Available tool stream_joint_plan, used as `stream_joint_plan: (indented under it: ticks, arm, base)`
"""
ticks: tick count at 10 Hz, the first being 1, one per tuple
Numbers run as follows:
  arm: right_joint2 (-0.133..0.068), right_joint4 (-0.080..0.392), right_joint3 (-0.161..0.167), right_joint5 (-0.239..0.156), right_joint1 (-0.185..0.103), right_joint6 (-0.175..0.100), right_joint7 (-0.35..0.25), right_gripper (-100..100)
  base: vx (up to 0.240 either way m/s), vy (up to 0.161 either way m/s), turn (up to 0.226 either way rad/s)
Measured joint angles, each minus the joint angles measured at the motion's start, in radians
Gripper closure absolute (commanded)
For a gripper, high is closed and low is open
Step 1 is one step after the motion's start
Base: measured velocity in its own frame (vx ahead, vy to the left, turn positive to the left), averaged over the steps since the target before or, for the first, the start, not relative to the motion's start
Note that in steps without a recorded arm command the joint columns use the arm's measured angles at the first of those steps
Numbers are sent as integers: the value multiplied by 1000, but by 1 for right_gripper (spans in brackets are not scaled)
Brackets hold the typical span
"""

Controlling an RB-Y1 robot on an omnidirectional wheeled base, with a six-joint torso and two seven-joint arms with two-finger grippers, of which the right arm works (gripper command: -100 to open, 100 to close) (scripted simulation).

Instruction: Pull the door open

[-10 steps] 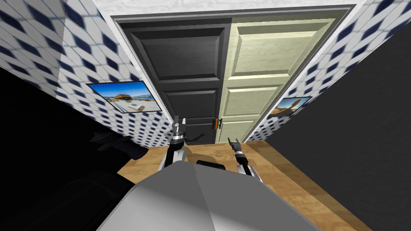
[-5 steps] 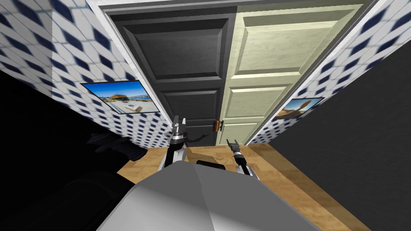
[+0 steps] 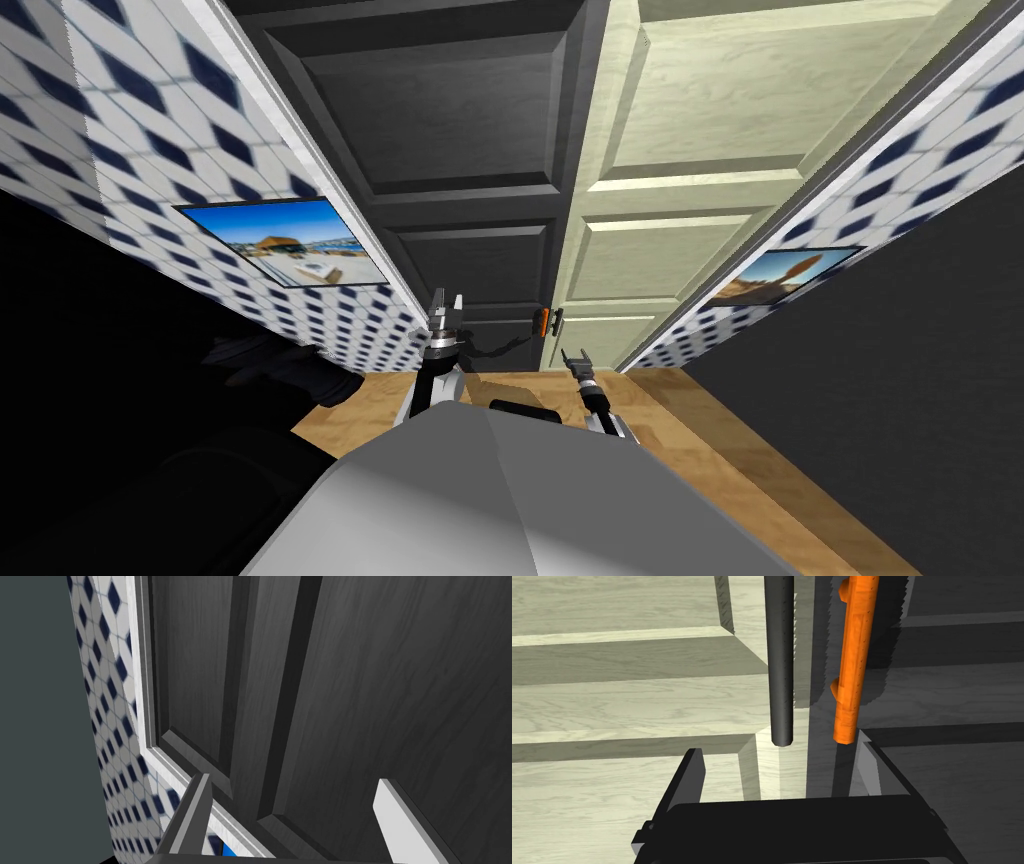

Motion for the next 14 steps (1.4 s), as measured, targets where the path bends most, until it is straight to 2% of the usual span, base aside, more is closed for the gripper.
stream_joint_plan:
  ticks: [2,4,5,8,9,10,11,12,13,14]
  arm:
    - [6,16,0,4,-8,-7,17,-100]
    - [-12,8,-13,-5,23,2,14,-100]
    - [-19,42,-25,-14,16,-8,22,-100]
    - [-68,35,-58,-42,75,3,13,-100]
    - [-75,57,-66,-47,68,-3,16,-100]
    - [-90,79,-82,-60,75,-11,21,-100]
    - [-108,74,-95,-72,97,-7,18,-100]
    - [-135,101,-112,-87,96,-8,14,-100]
    - [-150,120,-131,-103,109,-14,19,-100]
    - [-166,79,-144,-116,150,7,12,-100]
  base:
    - [-28,10,-20]
    - [-166,5,-33]
    - [-149,-4,-36]
    - [-146,-15,-26]
    - [-79,-14,-16]
    - [-127,-35,-21]
    - [-139,-46,-7]
    - [-142,-42,14]
    - [-125,-32,34]
    - [-63,-23,6]
